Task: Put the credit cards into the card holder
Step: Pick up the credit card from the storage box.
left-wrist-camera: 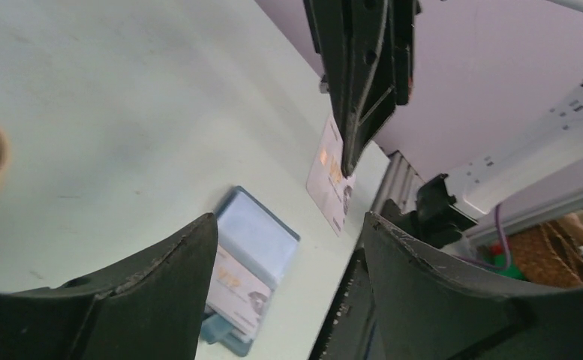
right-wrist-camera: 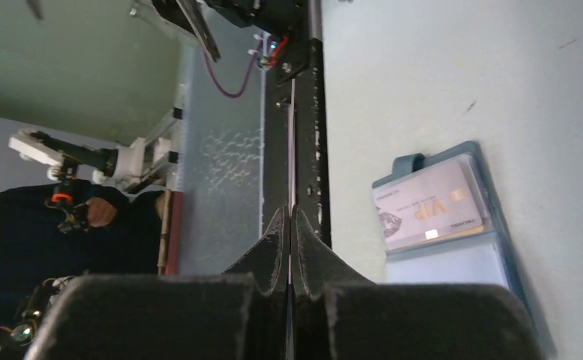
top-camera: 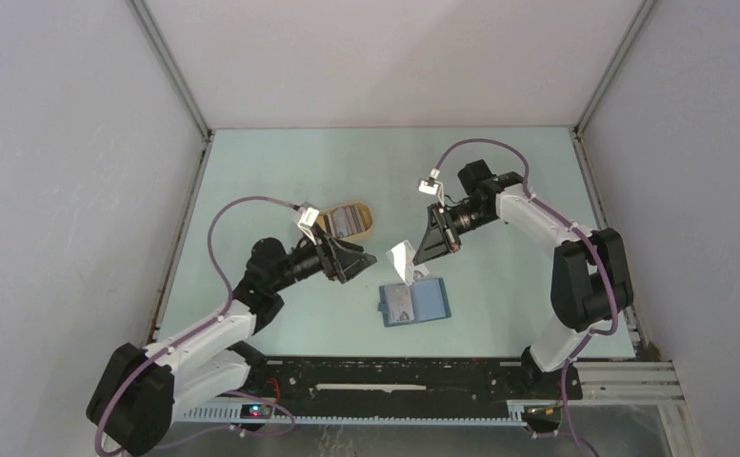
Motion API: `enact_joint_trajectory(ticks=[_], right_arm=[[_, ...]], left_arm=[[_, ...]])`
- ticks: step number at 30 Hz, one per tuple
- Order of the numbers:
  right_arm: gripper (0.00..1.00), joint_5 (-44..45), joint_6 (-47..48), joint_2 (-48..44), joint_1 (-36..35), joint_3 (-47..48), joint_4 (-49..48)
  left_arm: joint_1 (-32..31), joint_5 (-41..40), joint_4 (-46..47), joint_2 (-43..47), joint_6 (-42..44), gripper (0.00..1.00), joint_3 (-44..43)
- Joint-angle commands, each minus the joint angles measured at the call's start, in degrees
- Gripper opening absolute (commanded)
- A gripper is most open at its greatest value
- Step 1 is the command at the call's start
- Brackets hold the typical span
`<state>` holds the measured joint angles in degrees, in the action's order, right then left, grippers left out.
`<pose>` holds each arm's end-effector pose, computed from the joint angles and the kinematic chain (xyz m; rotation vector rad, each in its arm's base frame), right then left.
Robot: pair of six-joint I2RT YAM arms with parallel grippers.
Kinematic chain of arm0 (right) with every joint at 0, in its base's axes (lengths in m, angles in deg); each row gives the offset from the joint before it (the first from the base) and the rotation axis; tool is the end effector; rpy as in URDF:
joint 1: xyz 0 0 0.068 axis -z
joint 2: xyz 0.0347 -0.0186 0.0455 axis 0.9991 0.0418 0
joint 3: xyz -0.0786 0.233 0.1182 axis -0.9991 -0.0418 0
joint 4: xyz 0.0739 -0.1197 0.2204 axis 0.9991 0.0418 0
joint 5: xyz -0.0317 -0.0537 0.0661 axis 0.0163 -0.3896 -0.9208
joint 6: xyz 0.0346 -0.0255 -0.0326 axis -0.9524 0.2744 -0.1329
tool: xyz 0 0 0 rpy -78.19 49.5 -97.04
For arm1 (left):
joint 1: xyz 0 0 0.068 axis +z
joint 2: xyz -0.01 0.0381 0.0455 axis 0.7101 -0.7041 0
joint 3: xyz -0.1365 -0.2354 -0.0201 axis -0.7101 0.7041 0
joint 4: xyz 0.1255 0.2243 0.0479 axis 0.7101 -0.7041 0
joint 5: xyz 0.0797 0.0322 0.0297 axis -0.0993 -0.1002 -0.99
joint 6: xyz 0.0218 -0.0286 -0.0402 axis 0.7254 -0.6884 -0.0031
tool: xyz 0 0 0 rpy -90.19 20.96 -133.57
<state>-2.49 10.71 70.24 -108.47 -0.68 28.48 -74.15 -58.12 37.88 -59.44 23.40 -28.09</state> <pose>0.2865 0.1456 0.2495 -1.1587 2.0178 1.6779 0.1749 -0.1173 0.2392 0.3240 1.7318 -1.2972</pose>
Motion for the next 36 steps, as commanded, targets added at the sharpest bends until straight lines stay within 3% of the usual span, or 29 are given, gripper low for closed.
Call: enact_joint_trajectory(ticks=[1,10,17,28,34,36], right_arm=[[0.0,-11.16,7.61,-2.11,1.11,-0.9,3.97],[0.0,-13.66,7.27,-0.86,1.26,-0.9,3.78],[0.0,-13.71,6.67,-0.79,1.31,-0.9,3.18],[0.0,-10.76,3.42,0.11,1.08,-0.9,0.76],[0.0,-9.19,2.41,0.02,0.54,-0.9,-0.1],[0.0,-8.46,2.2,0.02,0.31,-0.9,-0.34]], left_arm=[[-4.95,-5.11,13.44,-1.51,-6.0,0.76,3.99],[-9.55,-9.87,31.79,-12.52,-14.29,0.66,3.31],[-9.67,-7.94,37.36,-18.43,-18.19,0.47,1.25],[-9.98,-4.17,42.57,-23.0,-22.06,0.37,-0.26],[-10.39,-2.26,42.57,-25.1,-23.44,0.18,-1.78],[-10.41,-1.64,42.65,-25.55,-23.72,0.02,-2.09]])
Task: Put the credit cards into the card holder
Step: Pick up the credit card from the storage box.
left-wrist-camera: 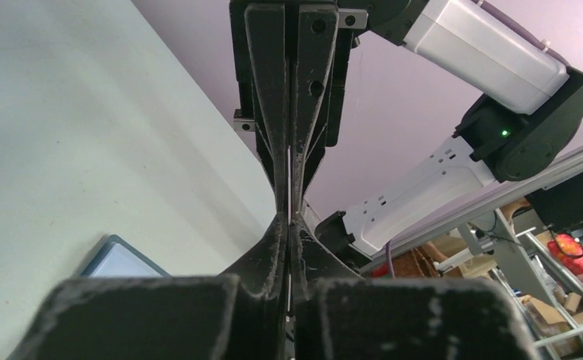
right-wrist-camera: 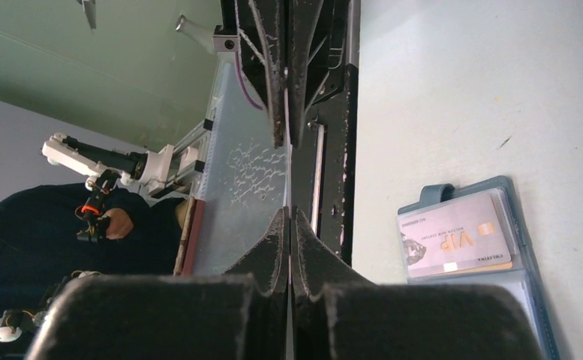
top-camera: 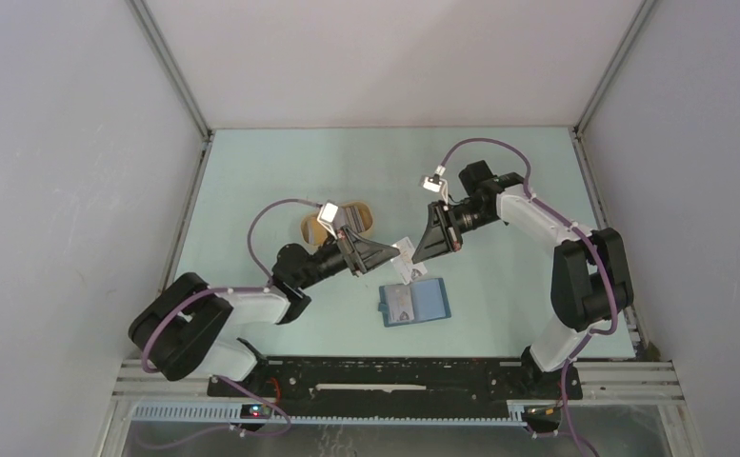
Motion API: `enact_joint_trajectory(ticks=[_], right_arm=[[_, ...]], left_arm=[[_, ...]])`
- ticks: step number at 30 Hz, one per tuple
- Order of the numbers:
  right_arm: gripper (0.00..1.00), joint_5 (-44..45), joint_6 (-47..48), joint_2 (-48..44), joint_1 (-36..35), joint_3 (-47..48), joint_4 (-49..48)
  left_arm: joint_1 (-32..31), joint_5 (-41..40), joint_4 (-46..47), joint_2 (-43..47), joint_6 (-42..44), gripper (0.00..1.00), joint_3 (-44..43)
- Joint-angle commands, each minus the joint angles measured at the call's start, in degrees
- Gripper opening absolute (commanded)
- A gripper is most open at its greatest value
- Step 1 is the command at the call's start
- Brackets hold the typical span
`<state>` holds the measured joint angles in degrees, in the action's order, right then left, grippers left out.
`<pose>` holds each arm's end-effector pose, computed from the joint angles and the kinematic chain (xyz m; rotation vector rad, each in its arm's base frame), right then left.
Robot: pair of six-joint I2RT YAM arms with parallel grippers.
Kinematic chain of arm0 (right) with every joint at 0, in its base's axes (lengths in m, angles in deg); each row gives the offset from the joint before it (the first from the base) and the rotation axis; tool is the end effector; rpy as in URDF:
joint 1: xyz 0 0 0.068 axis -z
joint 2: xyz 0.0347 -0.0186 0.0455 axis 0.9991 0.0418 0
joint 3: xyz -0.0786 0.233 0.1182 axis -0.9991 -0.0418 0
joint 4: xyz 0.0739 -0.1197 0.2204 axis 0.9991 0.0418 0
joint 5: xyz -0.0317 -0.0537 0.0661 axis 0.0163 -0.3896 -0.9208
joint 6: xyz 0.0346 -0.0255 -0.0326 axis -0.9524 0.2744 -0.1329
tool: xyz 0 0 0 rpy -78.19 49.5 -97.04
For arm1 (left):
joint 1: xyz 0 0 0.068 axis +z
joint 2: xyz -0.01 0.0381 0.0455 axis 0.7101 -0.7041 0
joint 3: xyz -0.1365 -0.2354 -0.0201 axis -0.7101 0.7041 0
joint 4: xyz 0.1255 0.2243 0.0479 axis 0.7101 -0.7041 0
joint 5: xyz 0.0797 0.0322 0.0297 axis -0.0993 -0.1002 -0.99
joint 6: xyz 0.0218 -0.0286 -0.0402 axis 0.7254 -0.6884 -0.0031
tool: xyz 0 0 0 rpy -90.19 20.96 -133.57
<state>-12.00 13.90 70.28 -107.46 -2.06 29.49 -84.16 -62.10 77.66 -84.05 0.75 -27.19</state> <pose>0.2834 0.1399 0.2482 -1.1138 1.8672 1.8521 0.1856 -0.1704 0.2154 0.1647 1.6075 -1.7122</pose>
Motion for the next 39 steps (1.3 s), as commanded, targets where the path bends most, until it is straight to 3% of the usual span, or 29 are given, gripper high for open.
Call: enact_joint_trajectory(ticks=[1,7,10,17,23,28,33,39], right_arm=[[0.0,1.58,-1.17,-0.09,-0.72,0.48,-1.48],[0.39,8.95,-0.45,-3.65,0.83,0.94,-0.87],[0.5,13.42,4.2,-6.07,2.36,2.59,3.45],[0.51,23.28,7.62,-14.86,5.53,2.79,3.97],[0.54,27.44,4.31,-19.16,6.0,-2.47,-0.64],[0.53,26.08,4.87,-18.41,5.81,-7.08,-0.18],[0.53,29.63,5.64,-19.44,5.71,-9.98,-3.01],[0.52,31.57,6.04,-17.1,4.52,-10.65,-3.38]], left_arm=[[-0.35,2.71,2.85,-0.95,-1.23,0.0,-3.02],[0.51,4.76,0.86,1.46,0.81,0.0,-0.32],[1.79,6.2,-0.39,3.74,2.02,0.0,2.47],[2.89,6.36,-10.55,10.8,9.76,0.0,6.51],[2.59,3.75,-9.95,12.05,11.88,0.0,9.3],[1.48,0.62,0.26,5.47,7.29,0.0,11.44],[-0.37,-0.21,13.31,-8.14,0.94,0.0,10.82],[-1.4,-1.34,14.48,-14.19,0.32,0.0,9.02]])
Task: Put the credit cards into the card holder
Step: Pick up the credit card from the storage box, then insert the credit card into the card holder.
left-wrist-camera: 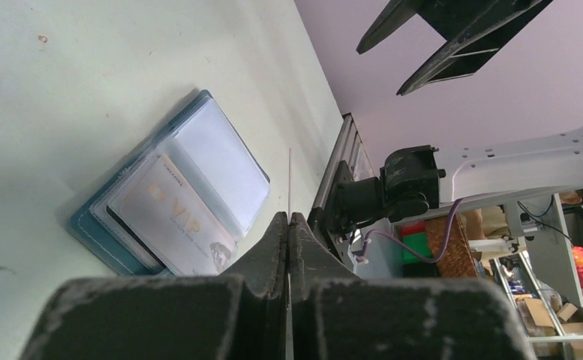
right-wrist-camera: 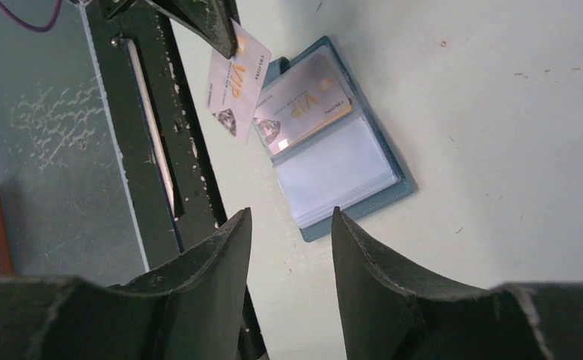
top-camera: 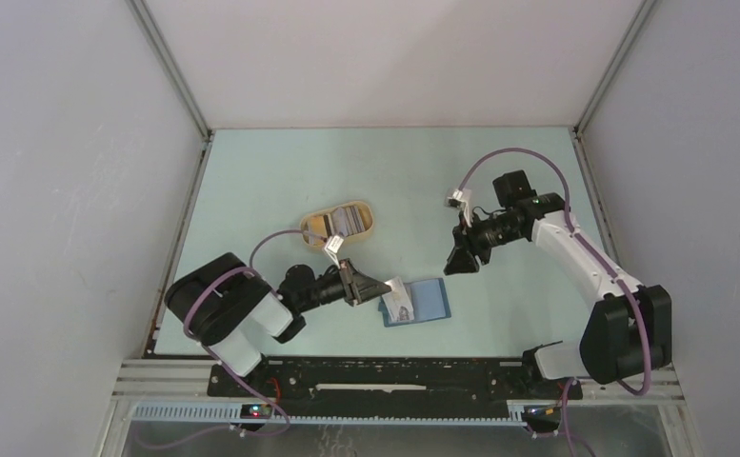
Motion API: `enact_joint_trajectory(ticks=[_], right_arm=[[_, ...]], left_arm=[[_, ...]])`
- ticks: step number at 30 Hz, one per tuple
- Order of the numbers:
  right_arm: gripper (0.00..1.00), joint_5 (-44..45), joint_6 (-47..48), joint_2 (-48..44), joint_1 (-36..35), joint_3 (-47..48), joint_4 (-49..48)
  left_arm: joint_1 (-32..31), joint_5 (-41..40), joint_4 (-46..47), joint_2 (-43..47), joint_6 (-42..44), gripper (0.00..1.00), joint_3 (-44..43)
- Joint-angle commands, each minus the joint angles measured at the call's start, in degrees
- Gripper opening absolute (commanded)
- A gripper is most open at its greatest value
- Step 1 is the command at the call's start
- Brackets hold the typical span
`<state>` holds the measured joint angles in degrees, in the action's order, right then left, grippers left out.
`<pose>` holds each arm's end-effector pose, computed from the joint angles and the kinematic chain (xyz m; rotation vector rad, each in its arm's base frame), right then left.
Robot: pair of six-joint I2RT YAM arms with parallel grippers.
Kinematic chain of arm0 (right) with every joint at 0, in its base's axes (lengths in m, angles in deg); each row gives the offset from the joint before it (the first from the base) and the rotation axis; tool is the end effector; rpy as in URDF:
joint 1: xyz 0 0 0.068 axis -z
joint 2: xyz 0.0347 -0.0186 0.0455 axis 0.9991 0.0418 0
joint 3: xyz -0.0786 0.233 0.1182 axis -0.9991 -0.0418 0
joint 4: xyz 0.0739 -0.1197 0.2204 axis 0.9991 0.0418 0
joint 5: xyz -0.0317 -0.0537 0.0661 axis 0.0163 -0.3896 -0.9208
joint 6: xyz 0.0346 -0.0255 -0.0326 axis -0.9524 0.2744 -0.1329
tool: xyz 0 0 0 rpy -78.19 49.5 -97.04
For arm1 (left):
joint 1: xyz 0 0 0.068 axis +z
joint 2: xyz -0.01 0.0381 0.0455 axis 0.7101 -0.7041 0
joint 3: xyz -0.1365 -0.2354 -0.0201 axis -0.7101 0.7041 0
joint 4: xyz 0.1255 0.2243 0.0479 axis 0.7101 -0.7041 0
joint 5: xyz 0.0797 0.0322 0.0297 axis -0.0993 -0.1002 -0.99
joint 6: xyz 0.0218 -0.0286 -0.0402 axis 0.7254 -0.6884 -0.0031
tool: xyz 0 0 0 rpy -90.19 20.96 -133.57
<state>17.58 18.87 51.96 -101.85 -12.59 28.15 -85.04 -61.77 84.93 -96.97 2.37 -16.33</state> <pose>0.2377 0.0896 0.2665 -1.2375 2.0856 1.0821 0.1626 -0.1565 0.1337 0.1095 1.9236 -1.6255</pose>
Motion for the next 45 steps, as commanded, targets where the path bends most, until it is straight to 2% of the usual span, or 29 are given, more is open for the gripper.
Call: enact_joint_trajectory(ticks=[1,17,29,45], right_arm=[[0.52,2.83,1.08,1.76,-1.52,-0.08,-2.1],[0.49,10.27,-2.76,9.02,-4.32,-0.07,-4.03],[0.47,15.18,-6.02,14.22,-8.44,-0.09,-5.83],[0.44,18.61,-7.78,17.67,-10.75,-0.1,-6.84]], left_arm=[[-0.49,-1.77,7.2,-1.65,-1.37,0.0,-1.91],[-1.05,-2.53,7.2,-9.09,-0.77,0.0,-6.21],[-1.22,-7.18,7.19,-15.2,0.32,0.0,-6.21],[-1.55,-6.33,7.07,-17.22,-1.71,0.0,-5.83]])
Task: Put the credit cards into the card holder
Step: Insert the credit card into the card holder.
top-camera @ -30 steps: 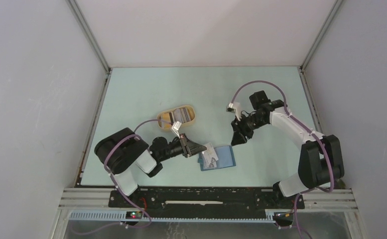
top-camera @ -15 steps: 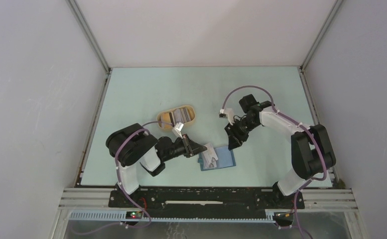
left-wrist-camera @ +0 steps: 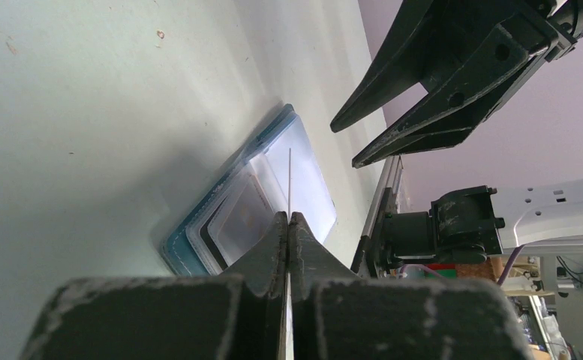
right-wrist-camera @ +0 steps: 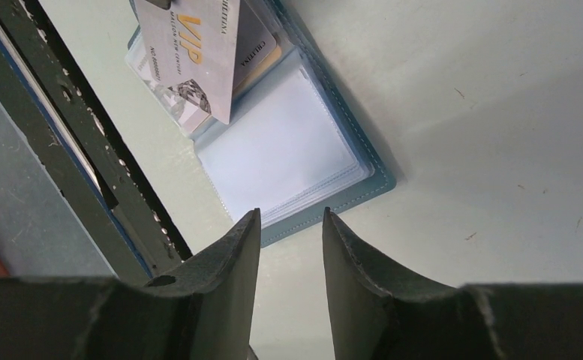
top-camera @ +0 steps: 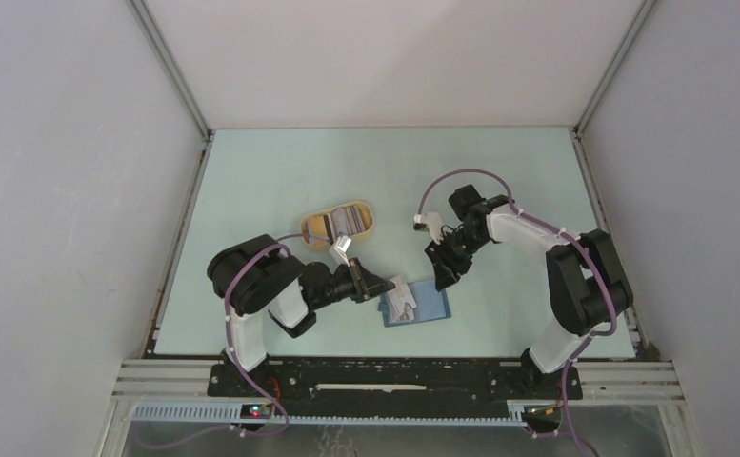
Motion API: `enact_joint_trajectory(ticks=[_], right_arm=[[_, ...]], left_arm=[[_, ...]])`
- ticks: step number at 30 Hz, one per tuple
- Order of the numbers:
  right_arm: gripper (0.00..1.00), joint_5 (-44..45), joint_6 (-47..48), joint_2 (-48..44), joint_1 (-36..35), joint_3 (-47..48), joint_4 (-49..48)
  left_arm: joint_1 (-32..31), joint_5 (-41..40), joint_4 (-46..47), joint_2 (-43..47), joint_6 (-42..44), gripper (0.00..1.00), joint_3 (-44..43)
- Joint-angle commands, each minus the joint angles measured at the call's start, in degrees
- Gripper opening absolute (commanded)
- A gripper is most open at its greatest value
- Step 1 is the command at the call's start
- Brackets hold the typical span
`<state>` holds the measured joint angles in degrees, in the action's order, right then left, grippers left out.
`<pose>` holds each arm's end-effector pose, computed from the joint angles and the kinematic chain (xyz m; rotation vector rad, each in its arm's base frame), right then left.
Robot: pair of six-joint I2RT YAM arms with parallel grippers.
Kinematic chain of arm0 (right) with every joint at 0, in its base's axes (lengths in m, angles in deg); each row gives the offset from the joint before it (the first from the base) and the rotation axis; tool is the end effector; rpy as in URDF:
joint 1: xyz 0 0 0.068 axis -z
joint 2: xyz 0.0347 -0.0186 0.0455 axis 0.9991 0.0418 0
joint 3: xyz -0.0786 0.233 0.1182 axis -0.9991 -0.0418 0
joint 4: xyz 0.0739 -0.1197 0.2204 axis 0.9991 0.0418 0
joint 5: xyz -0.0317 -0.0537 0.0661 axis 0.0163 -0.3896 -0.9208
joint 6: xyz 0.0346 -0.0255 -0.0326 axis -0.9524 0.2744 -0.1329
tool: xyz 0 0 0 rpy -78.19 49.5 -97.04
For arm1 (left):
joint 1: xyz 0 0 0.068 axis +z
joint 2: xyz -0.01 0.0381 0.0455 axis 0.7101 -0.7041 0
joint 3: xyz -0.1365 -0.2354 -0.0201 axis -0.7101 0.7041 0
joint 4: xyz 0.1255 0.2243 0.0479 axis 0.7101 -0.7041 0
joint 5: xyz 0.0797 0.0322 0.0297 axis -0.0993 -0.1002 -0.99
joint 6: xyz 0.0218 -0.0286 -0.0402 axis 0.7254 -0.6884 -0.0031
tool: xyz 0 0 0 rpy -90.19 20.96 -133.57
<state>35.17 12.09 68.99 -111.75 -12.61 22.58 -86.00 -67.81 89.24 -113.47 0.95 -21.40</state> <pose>0.2630 0.1403 0.1852 -1.3549 2.4858 0.8766 0.1816 -0.1733 0.0935 -0.0339 2.0451 -1.5233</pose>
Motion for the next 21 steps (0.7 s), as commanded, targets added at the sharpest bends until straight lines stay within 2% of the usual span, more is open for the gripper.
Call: enact_joint_trajectory(ticks=[1,21], right_arm=[[0.44,1.12,-1.13,0.78,-1.02,-0.08,-1.23],[0.35,3.19,-2.95,2.94,-3.03,-0.06,-1.73]], left_arm=[[-0.67,-0.16,2.8,-1.0,-0.56,0.0,-1.08],[-1.95,0.82,1.67,-4.03,-7.19,0.0,-2.38]])
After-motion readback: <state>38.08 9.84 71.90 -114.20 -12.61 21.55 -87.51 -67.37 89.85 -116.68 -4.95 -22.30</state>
